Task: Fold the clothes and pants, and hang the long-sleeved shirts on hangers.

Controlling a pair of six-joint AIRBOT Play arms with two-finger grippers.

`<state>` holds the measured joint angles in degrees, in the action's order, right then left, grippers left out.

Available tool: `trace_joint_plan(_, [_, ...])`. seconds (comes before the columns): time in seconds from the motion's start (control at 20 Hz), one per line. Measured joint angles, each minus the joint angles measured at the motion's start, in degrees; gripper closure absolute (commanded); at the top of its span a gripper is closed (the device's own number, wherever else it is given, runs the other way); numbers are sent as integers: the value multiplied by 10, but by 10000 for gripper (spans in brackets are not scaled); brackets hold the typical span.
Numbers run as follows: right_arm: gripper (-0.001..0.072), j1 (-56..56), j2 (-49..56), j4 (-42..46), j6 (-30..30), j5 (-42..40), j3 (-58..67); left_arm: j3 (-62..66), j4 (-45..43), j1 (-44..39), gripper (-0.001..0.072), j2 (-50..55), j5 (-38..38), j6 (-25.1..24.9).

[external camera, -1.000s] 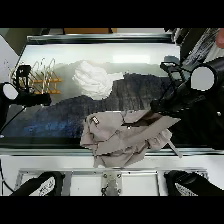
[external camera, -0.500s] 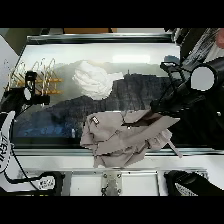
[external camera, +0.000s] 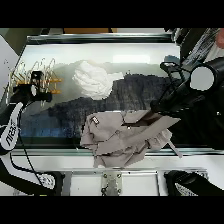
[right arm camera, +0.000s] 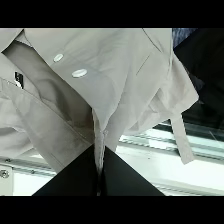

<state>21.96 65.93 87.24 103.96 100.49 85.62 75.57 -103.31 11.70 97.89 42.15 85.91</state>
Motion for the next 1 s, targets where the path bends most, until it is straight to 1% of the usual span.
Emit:
trace_joint_plan(0.25, [696, 0, 2, 0, 0, 0, 0, 59, -2, 0, 115, 54, 42, 0])
trace_joint_plan(0.55, [697, 0, 3, 0, 0, 0, 0, 74, -2, 0, 117, 73, 54, 0])
trace_joint_plan(0.6, [697, 0, 3, 0, 0, 0, 0, 75, -2, 0, 153, 74, 54, 0])
trace_joint_plan(0.65, [697, 0, 3, 0, 0, 0, 0, 75, -2, 0, 300, 75, 55, 2])
trace_joint_plan(0.7, [696, 0, 3, 0, 0, 0, 0, 75, -2, 0, 412, 76, 54, 2])
trace_joint_plan(0.8, [697, 0, 3, 0, 0, 0, 0, 75, -2, 0, 611, 77, 55, 1])
trace_joint_plan(0.85, [696, 0, 3, 0, 0, 0, 0, 75, -2, 0, 695, 77, 56, 1])
trace_joint_plan(1.0, [697, 0, 3, 0, 0, 0, 0, 76, -2, 0, 695, 77, 55, 0])
